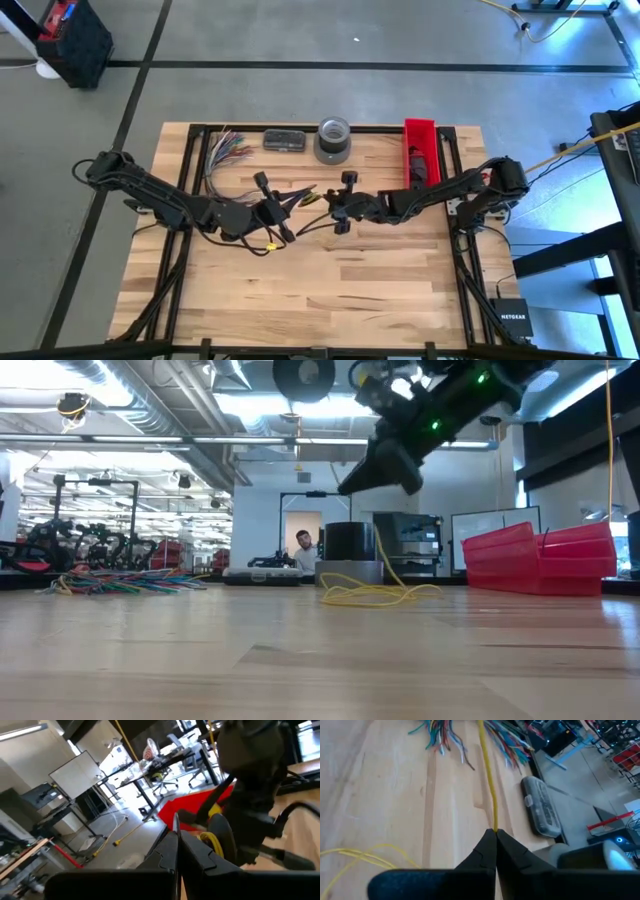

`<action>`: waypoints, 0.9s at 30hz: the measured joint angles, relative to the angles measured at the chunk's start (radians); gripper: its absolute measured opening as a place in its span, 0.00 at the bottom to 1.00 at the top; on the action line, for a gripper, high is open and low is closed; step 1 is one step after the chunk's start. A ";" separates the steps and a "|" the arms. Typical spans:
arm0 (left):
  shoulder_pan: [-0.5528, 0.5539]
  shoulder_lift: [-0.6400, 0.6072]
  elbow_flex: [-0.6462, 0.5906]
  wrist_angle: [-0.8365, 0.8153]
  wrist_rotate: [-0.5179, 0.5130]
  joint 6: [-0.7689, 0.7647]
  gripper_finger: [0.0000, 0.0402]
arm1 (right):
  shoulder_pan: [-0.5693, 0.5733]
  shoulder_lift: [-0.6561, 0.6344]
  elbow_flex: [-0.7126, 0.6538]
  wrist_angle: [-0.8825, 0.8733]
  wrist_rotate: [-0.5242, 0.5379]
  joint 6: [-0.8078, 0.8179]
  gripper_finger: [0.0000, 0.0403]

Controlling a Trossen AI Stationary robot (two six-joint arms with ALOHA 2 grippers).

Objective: Coil cords
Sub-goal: Coil the yellow wire into the black spool

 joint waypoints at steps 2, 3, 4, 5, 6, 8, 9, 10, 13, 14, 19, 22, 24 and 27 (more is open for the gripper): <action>0.000 0.000 0.000 -0.004 -0.012 0.000 0.00 | 0.002 -0.031 -0.007 -0.004 0.000 0.005 0.01; 0.000 0.000 0.000 -0.009 -0.013 0.000 0.00 | 0.003 -0.049 -0.018 0.001 0.000 0.006 0.01; 0.000 0.000 0.000 -0.015 -0.013 0.000 0.00 | 0.003 -0.067 -0.032 0.003 0.000 0.008 0.01; 0.000 0.000 0.000 -0.017 -0.013 0.000 0.00 | 0.003 -0.085 -0.047 0.005 0.000 0.011 0.01; 0.000 0.000 0.000 -0.020 -0.013 0.000 0.00 | 0.003 -0.103 -0.064 0.007 0.002 0.015 0.01; 0.000 0.000 0.000 -0.028 -0.012 0.003 0.00 | -0.008 -0.140 -0.096 0.012 0.027 0.025 0.01; -0.001 0.000 0.000 -0.036 -0.011 0.006 0.00 | -0.013 -0.161 -0.111 0.013 0.037 0.031 0.01; -0.002 0.000 0.000 -0.047 -0.008 0.010 0.00 | -0.022 -0.180 -0.127 0.025 0.041 0.039 0.01; -0.001 0.000 0.000 -0.079 0.048 0.008 0.00 | -0.042 -0.220 -0.161 0.057 0.037 0.080 0.01; 0.001 0.000 0.000 -0.087 0.074 0.008 0.00 | -0.047 -0.230 -0.167 0.063 0.035 0.087 0.01; 0.012 0.000 0.000 -0.104 0.142 0.004 0.00 | -0.049 -0.244 -0.172 0.071 0.031 0.107 0.01; 0.025 0.000 0.000 -0.151 0.142 -0.009 0.00 | -0.048 -0.249 -0.169 0.083 0.006 0.114 0.01; 0.034 0.000 0.000 -0.194 0.142 -0.024 0.00 | -0.048 -0.259 -0.166 0.080 -0.012 0.136 0.01; 0.055 0.000 0.000 -0.228 0.142 -0.054 0.00 | -0.048 -0.273 -0.163 0.099 -0.061 0.168 0.01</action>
